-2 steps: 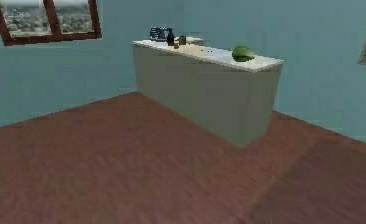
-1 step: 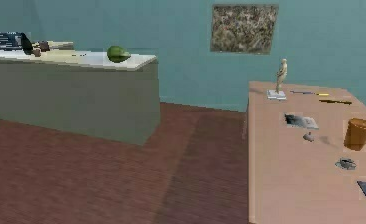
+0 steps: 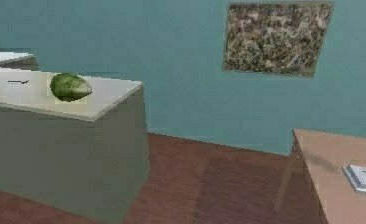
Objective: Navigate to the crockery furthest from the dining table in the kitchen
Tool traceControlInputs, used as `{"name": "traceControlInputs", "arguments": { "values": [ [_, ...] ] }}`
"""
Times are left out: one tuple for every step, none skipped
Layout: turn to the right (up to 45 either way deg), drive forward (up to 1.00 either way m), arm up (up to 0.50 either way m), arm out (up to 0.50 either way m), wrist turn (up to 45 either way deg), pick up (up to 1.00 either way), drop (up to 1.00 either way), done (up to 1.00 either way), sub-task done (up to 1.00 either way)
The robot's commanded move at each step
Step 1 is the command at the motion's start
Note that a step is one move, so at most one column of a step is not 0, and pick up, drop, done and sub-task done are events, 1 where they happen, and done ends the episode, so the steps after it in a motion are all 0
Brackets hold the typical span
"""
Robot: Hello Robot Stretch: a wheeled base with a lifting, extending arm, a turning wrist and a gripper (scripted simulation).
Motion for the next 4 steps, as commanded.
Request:
{"name": "traceControlInputs", "arguments": {
  "values": [
    [0.0, 1.0, 0.0, 0.0, 0.0, 0.0, 0.0, 0.0, 0.0],
    [0.0, 0.7, 0.0, 0.0, 0.0, 0.0, 0.0, 0.0, 0.0],
    [-45.0, 0.0, 0.0, 0.0, 0.0, 0.0, 0.0, 0.0, 0.0],
    [-27.0, 0.0, 0.0, 0.0, 0.0, 0.0, 0.0, 0.0, 0.0]
  ]
}}
